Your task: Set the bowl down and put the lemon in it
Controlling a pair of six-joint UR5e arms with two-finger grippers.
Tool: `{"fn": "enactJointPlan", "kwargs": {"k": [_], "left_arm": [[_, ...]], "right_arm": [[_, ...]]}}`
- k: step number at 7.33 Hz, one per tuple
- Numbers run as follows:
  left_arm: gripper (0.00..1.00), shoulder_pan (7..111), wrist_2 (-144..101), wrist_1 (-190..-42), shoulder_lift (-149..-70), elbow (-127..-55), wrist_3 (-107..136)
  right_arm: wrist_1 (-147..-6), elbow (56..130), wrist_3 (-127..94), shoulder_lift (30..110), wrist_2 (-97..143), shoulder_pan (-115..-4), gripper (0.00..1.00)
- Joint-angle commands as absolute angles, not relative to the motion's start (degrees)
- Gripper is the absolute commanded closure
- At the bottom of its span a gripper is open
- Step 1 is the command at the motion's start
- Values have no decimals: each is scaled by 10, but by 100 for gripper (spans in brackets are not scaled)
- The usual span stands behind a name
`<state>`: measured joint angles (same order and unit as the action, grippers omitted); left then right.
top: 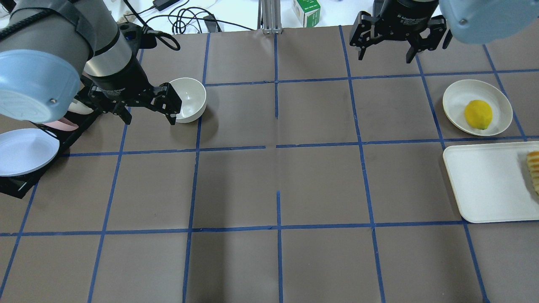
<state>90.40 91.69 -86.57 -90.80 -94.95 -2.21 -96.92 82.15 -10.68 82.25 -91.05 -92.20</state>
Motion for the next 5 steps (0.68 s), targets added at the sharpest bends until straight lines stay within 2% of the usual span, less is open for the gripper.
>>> {"fn": "enactJointPlan", "kwargs": {"k": [1, 5], "left_arm": [[0, 904, 916, -865, -908, -949, -21], [0, 904, 917, -860, -905, -950, -29]], "right_arm": [[-970, 819, -108, 819, -911, -921, 0], [-968, 822, -105, 823, -908, -915, 0]]}}
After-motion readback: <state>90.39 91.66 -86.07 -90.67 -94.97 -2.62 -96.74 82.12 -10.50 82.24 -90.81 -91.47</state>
